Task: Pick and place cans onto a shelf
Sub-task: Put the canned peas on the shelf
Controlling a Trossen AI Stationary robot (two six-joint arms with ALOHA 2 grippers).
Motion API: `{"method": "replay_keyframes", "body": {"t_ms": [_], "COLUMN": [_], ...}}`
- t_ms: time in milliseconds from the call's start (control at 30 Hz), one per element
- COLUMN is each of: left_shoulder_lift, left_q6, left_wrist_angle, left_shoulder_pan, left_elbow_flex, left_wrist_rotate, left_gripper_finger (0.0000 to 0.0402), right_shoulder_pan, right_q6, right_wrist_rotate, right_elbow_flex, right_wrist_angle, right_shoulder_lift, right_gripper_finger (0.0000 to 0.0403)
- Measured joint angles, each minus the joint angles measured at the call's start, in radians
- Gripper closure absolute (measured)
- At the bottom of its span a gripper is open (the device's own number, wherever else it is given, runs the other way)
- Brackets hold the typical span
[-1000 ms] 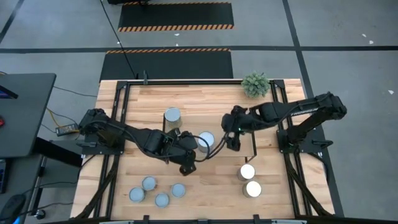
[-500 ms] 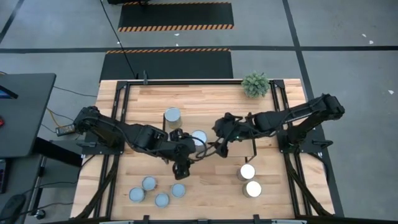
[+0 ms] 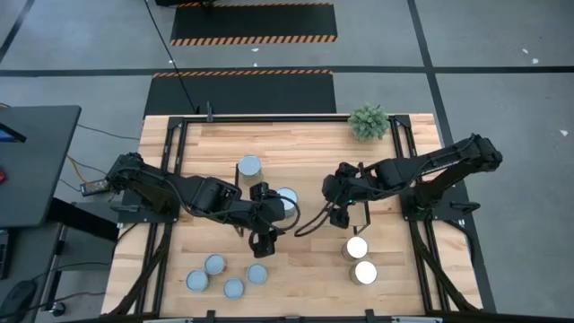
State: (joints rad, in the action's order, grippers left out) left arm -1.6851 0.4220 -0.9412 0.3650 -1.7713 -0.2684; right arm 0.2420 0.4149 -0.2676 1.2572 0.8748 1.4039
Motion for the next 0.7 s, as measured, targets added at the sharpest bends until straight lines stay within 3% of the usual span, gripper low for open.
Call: {"method": "replay_keyframes", "body": {"t_ms": [400, 533, 700], "left_shoulder_lift": [0.001, 0.001, 0.001], "left_q6": [-0.145, -0.179, -0.203], "left_wrist_angle": [-0.021, -0.015, -0.011], "left_shoulder_pan": [-0.022, -0.048, -0.103], "left_elbow_flex": [-0.05, -0.05, -0.05], "left_wrist_rotate": [-0.023, 0.012, 0.126], "left_gripper_finger": [0.0138, 0.0108, 0.0054], "right_shoulder_pan": [0.0, 0.001, 0.016], "right_q6": [0.037, 0.072, 0.081], "right_wrist_rotate": [0.005, 0.004, -0.001], "right_elbow_flex": [0.0, 0.0, 0.001], "right_wrist_angle": [0.107, 0.148, 0.151], "right_shoulder_lift": [-0.085, -0.112, -0.131], "right_gripper_finger": [0.0055, 0.0055, 0.0055]}}
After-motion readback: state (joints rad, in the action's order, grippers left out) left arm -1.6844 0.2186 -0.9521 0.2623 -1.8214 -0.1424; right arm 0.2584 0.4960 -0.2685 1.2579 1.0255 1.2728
